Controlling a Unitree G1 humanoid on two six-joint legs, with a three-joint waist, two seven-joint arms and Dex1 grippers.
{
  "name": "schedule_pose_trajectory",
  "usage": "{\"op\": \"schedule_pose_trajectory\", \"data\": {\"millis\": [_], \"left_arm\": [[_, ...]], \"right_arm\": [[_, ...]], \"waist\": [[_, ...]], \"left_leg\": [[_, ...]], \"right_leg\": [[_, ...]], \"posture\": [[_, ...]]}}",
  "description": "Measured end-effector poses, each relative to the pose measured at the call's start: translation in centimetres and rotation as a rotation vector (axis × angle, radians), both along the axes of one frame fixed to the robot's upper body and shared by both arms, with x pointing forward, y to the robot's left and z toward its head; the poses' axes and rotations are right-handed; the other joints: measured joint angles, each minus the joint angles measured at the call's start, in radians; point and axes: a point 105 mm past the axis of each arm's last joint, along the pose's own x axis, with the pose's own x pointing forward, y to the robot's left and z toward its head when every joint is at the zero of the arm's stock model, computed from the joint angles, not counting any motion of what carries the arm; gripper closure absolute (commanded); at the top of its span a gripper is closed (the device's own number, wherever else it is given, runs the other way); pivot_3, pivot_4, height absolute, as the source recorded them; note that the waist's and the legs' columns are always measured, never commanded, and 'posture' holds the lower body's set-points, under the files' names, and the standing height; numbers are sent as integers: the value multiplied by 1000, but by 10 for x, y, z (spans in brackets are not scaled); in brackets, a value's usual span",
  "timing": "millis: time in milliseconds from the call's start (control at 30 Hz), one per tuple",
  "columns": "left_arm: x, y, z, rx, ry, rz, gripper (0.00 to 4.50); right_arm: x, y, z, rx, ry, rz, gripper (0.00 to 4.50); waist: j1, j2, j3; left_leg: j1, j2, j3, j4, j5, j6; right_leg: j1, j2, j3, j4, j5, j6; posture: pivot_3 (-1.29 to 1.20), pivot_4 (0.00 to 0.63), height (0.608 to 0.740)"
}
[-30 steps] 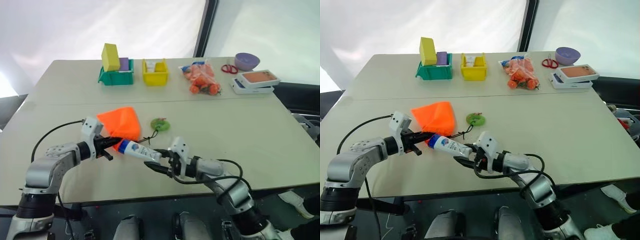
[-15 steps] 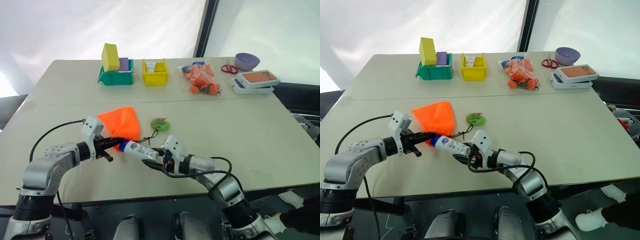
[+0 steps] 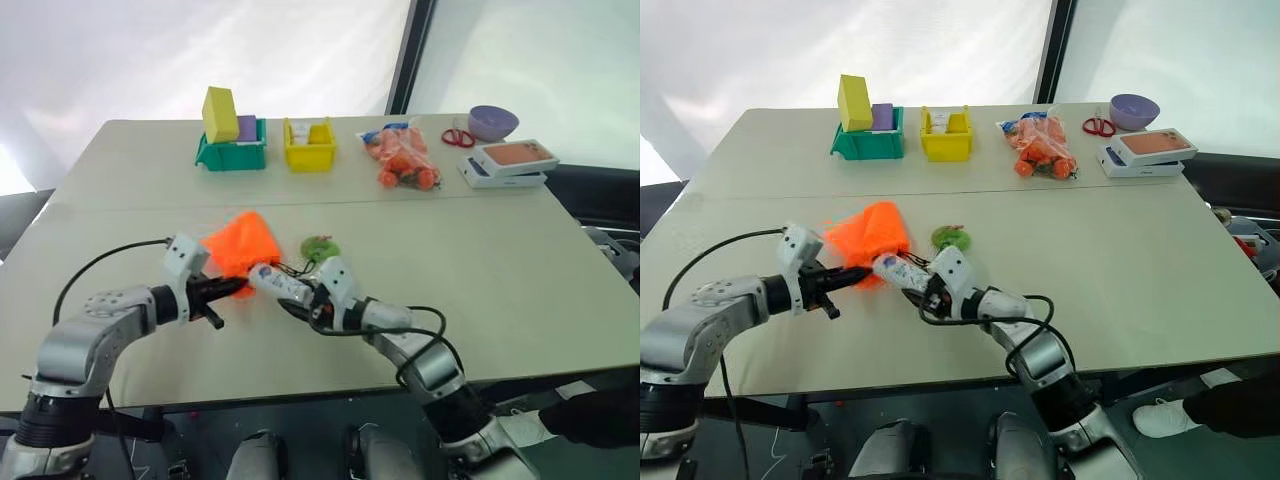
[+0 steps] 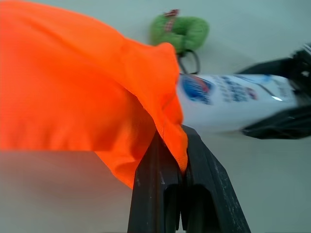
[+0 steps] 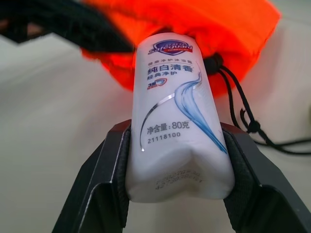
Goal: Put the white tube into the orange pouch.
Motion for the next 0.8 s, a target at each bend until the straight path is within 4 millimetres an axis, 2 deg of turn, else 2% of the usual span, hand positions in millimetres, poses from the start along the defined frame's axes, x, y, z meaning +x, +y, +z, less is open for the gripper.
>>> {"op": "schedule_pose_trajectory", "data": {"millis": [333,533,733,800], "left_arm": [[-6,-11,-1,-1,9,-50,4500],[-13,-10,-8,8,49,-64,4500],[-15,5,-9,29,56,-7,4500],[-19,-1,-9,18,61,-35,4500]], "right_arm": [[14,25,8,-66,-56,-21,2252],[21,41,3,-132,-62,-11,2252],[26,62,2,-147,-31,-16,2252],[30,66,2,-152,-28,-43,2252]], "waist": [[-2,1,1],[-7,1,1],[-6,3,2],[-5,3,2]], "left_leg": [[0,0,0,0,0,0],[0,0,0,0,0,-1],[0,1,0,-1,1,-2],[0,0,0,-1,1,-2]], "right_leg": [[0,0,0,0,1,1],[-1,0,0,0,1,1],[-2,1,0,1,1,1],[-1,0,0,1,1,1]], "posture": [[0,150,740],[0,150,740],[0,150,740],[0,150,740]]}}
